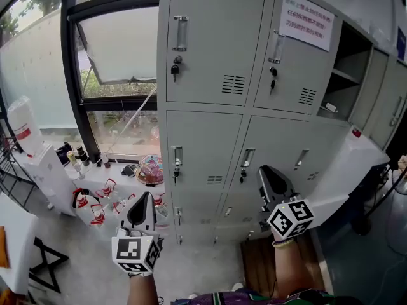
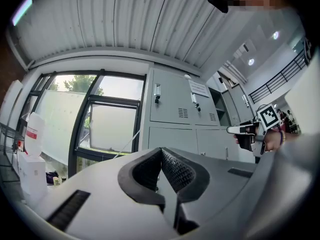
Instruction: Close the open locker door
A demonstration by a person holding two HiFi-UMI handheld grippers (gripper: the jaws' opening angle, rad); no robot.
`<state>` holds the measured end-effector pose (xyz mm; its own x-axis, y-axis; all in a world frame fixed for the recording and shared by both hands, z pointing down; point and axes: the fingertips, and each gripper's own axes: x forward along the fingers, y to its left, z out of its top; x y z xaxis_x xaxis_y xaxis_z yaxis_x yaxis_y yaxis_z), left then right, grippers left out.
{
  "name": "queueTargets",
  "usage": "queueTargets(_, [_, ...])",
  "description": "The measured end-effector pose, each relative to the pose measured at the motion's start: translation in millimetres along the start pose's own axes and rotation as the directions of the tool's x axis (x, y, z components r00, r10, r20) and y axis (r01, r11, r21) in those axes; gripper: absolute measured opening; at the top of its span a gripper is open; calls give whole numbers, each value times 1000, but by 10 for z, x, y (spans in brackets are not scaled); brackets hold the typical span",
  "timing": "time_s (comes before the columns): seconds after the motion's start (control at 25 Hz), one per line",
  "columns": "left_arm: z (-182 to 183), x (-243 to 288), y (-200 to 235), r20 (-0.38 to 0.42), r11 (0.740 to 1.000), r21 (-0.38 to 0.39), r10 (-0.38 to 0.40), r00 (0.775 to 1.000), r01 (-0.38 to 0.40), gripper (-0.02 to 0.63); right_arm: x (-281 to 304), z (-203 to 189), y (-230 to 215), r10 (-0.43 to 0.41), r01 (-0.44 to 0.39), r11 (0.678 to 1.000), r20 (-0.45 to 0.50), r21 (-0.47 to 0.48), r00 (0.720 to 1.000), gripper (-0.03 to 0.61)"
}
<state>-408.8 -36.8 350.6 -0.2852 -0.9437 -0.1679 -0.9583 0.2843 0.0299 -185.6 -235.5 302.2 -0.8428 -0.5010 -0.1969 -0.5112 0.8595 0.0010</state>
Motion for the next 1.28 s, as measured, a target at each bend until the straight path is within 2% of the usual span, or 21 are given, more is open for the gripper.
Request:
queueTargets(0.2, [25,228,-492,6,998,33,-59,998,58,22,-397,74,-347,-50,50,999,19,-20,999,28])
queueTargets(0.36, [20,483,-1118,11,988,34,-150,989,149,22,-754,192,-741,-96,97,995,34,-32,995,28])
queueTargets(0.48, [2,648,-1549,15,978,71,-197,980,196,22,-1012,278,-1063,-137,138,990,51,-14,989,28])
queueTargets(0.68, [58,921,-2160,13,958,46,-284,959,283,22,-1353,496,-1540,-187,189,982,84,-18,979,28])
queueTargets(0.88, [184,1122,-2625,36,931,77,-361,932,357,23,-1612,670,-1806,-205,210,977,112,-35,972,28])
queueTargets(1.04, [302,1227,-2945,78,902,51,-432,898,430,22,-1772,771,-1867,-199,210,975,134,-71,971,88])
queueTargets(1.16, [347,1285,-3140,90,881,54,-473,876,470,22,-1882,856,-1883,-189,205,974,155,-94,970,211])
queueTargets(1.28, [348,1339,-3300,96,861,47,-509,855,507,21,-2006,933,-1942,-204,224,969,176,-107,963,295])
